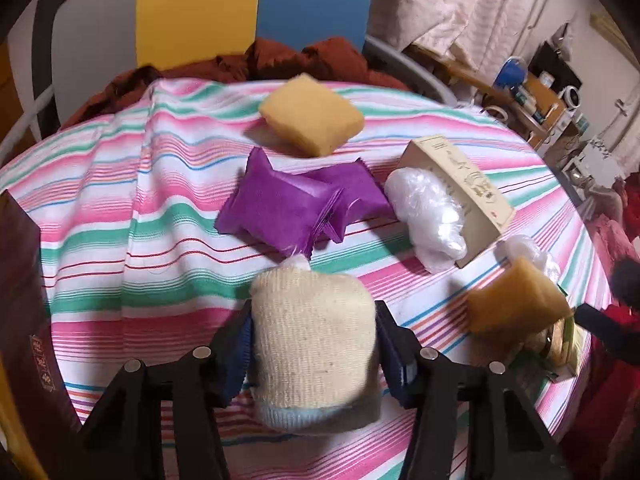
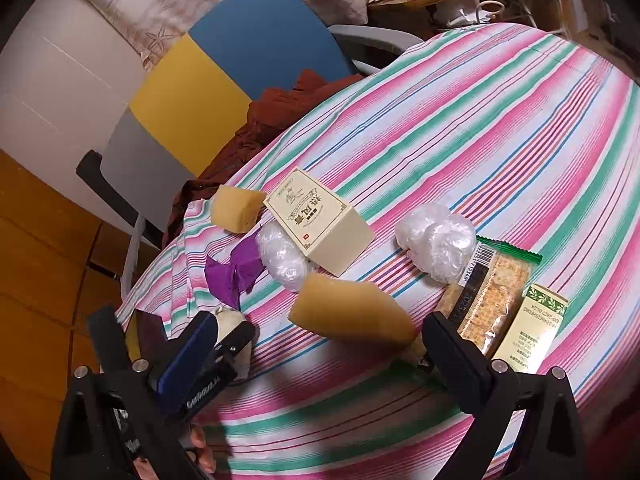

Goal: Organize objects
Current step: 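Grasp the cream sock with the left tool while the right tool reaches out, then grasp the purple packet with the right tool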

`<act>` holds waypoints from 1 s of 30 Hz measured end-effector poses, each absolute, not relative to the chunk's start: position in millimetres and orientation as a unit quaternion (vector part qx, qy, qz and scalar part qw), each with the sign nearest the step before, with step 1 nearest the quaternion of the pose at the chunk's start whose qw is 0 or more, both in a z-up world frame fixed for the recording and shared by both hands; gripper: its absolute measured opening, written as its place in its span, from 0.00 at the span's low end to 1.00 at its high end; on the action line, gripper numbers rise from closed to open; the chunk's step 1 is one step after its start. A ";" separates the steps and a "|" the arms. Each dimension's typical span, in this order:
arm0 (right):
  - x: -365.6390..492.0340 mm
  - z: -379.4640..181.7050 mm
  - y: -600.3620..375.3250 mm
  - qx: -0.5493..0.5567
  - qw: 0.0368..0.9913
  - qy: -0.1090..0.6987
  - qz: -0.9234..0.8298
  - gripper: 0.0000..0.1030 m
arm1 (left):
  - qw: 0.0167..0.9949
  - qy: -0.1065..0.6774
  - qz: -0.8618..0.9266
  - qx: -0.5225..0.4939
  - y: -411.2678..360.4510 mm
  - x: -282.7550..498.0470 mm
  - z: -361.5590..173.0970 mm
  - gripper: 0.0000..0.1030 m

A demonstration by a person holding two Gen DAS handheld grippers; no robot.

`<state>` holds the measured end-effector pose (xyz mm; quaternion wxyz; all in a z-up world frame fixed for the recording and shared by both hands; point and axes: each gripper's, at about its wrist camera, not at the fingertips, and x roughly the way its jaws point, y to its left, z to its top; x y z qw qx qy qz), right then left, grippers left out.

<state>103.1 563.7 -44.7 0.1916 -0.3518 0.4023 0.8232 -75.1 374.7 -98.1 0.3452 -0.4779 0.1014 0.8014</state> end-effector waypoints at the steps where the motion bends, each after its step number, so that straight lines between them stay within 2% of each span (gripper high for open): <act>1: 102.3 -44.7 562.8 -0.353 0.191 0.400 0.824 1.00 | 0.350 0.103 0.802 -0.473 371.5 -70.1 -97.3 0.53; 10: 91.7 -47.8 551.0 -0.380 0.169 0.379 0.826 1.00 | 0.433 0.160 0.782 -0.419 330.9 12.5 -92.8 0.53; 15: 60.1 -38.4 532.5 -0.413 0.105 0.333 0.841 0.99 | 0.465 0.172 0.772 -0.397 316.0 33.6 -92.4 0.53; 19: 15.2 -26.0 507.1 -0.445 0.040 0.228 0.865 0.92 | 0.476 0.153 0.768 -0.399 306.4 29.1 -94.0 0.53; 21: -12.5 -25.5 493.6 -0.467 0.021 0.156 0.870 0.79 | 0.483 0.145 0.766 -0.398 303.0 27.6 -95.3 0.53; 23: -36.5 -30.0 485.1 -0.486 0.009 0.103 0.868 0.71 | 0.489 0.141 0.764 -0.396 301.7 27.4 -96.5 0.53; 30: -107.5 -61.1 461.7 -0.539 -0.002 -0.059 0.840 0.69 | 0.506 0.128 0.759 -0.390 300.8 23.5 -102.3 0.53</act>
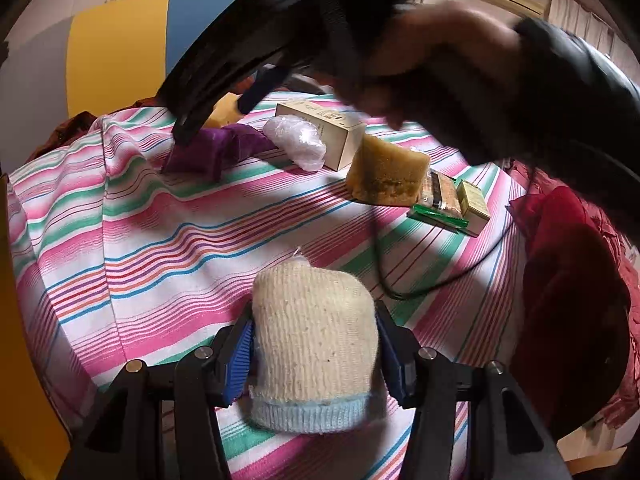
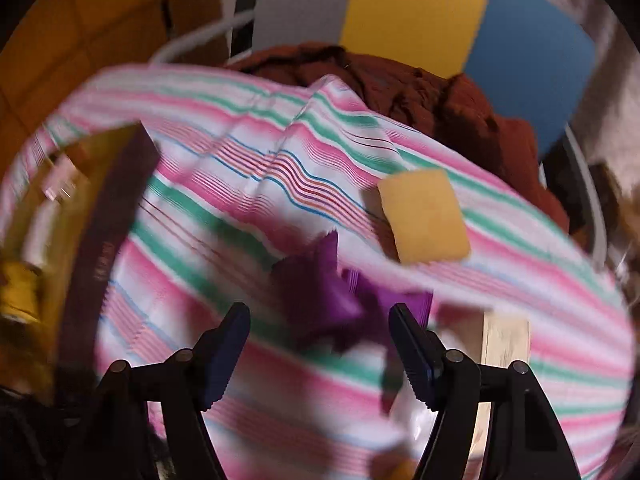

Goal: Organize objects
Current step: 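Grasp the purple packet with the right tool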

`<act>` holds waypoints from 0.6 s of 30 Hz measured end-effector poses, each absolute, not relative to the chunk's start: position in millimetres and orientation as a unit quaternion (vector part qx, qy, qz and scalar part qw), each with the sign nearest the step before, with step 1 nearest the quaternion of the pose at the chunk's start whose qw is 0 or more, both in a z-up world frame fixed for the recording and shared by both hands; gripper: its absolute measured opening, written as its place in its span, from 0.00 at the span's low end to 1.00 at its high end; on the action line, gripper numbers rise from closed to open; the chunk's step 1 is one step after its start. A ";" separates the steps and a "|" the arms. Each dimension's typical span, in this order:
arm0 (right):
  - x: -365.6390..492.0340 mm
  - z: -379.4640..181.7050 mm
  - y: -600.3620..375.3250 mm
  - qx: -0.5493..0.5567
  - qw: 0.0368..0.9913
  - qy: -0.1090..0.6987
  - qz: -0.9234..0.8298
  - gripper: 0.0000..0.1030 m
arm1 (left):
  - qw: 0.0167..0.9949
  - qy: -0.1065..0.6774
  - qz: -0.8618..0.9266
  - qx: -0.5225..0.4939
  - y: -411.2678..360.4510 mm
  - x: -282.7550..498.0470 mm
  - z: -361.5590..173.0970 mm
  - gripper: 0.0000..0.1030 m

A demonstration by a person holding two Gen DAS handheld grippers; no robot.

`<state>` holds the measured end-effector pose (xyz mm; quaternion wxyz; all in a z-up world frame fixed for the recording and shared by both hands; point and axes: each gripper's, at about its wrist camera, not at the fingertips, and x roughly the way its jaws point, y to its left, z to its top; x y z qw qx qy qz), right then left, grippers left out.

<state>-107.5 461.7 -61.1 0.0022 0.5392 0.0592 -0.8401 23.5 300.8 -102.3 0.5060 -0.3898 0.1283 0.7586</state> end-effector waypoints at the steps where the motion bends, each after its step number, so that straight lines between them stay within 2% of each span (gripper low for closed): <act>1: -113.4 -65.0 459.3 0.543 0.000 0.078 -0.836 0.68 | 0.507 0.129 0.758 -0.389 301.5 23.7 -103.0 0.53; 5: -134.8 -88.9 447.7 0.559 0.001 0.149 -0.815 0.55 | 0.512 0.130 0.757 -0.385 303.4 24.0 -104.3 0.53; 6: -135.5 -89.5 446.9 0.562 0.003 0.153 -0.813 0.43 | 0.513 0.129 0.756 -0.384 302.6 24.1 -105.6 0.53; 10: -133.6 -89.0 448.5 0.564 0.002 0.133 -0.815 0.38 | 0.513 0.126 0.757 -0.385 303.1 23.8 -106.5 0.53; 18: -78.4 -42.4 477.0 0.517 -0.026 0.013 -0.855 0.37 | 0.507 0.120 0.759 -0.391 297.2 26.4 -96.0 0.53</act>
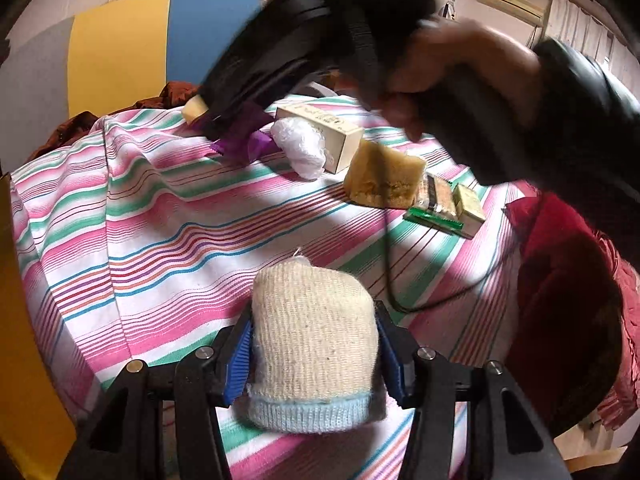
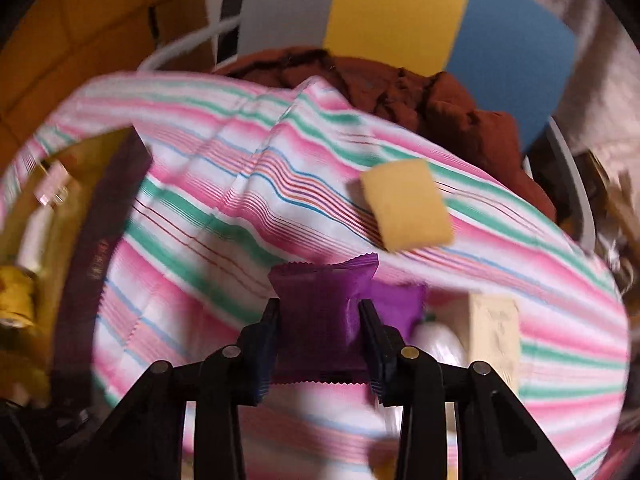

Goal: Organize objects
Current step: 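Grasp the purple packet with the right tool, then release the cream sock and purple packet into the tray with both tools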

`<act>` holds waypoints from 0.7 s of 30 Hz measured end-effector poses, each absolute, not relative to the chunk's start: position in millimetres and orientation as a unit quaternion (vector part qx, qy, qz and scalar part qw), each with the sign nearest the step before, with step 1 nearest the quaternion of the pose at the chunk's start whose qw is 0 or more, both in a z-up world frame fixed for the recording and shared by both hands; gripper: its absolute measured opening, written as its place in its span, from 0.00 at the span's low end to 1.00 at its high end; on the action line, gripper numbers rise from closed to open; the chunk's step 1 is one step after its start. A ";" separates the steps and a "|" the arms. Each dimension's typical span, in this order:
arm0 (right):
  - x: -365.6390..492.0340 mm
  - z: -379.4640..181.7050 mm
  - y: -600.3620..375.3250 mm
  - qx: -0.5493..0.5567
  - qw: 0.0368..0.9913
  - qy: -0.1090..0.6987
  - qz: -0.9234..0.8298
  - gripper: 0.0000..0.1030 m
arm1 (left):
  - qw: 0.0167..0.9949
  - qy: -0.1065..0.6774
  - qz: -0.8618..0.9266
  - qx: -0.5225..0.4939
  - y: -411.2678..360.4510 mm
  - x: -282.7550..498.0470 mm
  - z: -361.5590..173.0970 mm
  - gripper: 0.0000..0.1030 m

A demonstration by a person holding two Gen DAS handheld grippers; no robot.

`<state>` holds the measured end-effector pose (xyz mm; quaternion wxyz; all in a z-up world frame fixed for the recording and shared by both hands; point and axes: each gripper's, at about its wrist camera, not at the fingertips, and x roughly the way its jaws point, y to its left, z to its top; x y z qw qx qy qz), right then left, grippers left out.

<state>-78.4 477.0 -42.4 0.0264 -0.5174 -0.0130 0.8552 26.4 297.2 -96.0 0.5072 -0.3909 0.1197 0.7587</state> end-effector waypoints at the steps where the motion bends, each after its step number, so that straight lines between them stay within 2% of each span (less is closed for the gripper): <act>1: -70.3 -37.6 478.5 -0.512 0.030 -0.005 0.859 0.37 | 0.507 0.121 0.760 -0.388 296.0 28.6 -92.8 0.53; 11: -9.4 -5.4 468.3 -0.457 0.049 0.068 0.885 0.37 | 0.484 0.093 0.800 -0.342 245.3 41.8 -33.4 0.53; 21: -18.1 7.3 390.1 -0.431 -0.031 0.106 0.895 0.37 | 0.315 0.005 0.893 -0.322 131.8 -19.9 10.3 0.53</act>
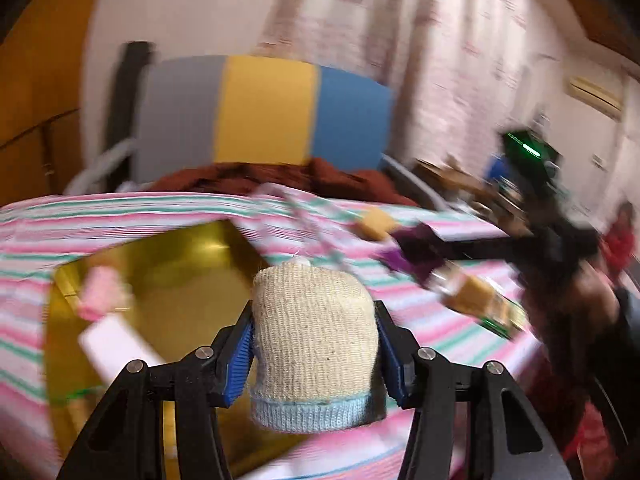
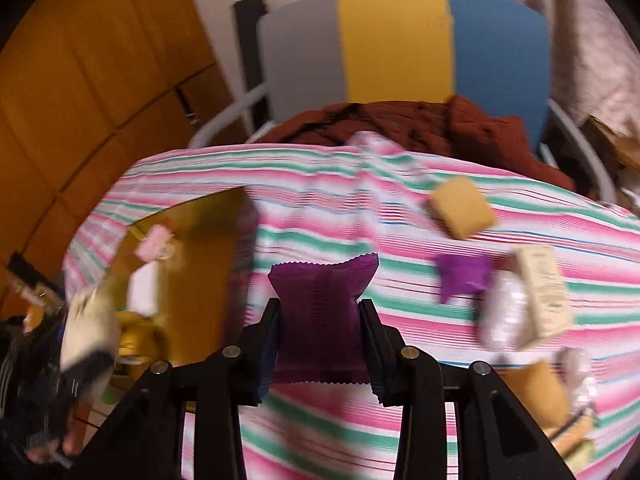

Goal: Organize objects
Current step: 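Release the cream sock and purple packet into the tray with both tools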

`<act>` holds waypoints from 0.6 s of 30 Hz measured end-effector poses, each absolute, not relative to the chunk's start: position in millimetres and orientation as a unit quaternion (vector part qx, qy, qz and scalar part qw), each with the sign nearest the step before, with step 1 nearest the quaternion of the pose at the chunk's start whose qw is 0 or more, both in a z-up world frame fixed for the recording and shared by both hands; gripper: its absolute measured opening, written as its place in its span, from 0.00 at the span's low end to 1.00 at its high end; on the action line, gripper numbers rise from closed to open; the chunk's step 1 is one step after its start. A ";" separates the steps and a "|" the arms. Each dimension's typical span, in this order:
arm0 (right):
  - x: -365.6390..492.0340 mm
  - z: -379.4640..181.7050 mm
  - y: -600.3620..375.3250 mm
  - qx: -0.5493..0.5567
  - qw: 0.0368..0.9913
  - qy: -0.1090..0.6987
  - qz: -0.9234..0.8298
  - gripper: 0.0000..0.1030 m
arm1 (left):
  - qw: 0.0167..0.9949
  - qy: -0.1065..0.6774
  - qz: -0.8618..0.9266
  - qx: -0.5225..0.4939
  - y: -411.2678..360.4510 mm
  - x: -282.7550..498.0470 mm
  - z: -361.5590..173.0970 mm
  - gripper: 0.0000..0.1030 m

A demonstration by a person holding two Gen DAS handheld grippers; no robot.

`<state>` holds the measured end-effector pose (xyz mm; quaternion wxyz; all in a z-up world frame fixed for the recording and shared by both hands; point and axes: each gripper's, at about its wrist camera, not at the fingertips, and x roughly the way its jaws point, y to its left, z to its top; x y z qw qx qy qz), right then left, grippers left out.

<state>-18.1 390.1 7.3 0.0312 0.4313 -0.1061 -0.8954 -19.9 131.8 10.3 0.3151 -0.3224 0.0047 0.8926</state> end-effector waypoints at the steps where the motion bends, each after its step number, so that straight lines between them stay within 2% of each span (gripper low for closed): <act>1: -20.8 8.1 378.9 0.431 0.043 -0.106 -0.895 0.37 | 0.294 0.002 0.900 -0.322 120.2 -28.2 12.0 0.53; 7: -48.7 -0.8 306.5 0.446 0.094 -0.101 -0.884 0.37 | 0.177 -0.012 0.922 -0.345 62.9 -75.6 5.4 0.53; 10: -64.3 -3.4 280.8 0.443 0.119 -0.133 -0.878 0.45 | 0.143 -0.022 0.921 -0.363 41.2 -92.3 -3.6 0.54; 11: -66.4 -3.4 276.1 0.442 0.128 -0.141 -0.877 0.54 | 0.130 -0.026 0.920 -0.368 33.5 -97.2 -5.8 0.55; 12: -67.9 -2.1 269.8 0.438 0.135 -0.149 -0.876 0.59 | 0.123 -0.033 0.921 -0.367 25.9 -96.6 -6.2 0.57; 14: -69.0 -0.9 259.9 0.437 0.140 -0.149 -0.876 0.59 | 0.111 -0.043 0.924 -0.364 16.3 -95.4 -6.3 0.63; 18: -62.9 -7.3 248.2 0.448 0.142 -0.140 -0.872 0.62 | 0.097 -0.058 0.925 -0.362 1.1 -88.7 -9.2 0.63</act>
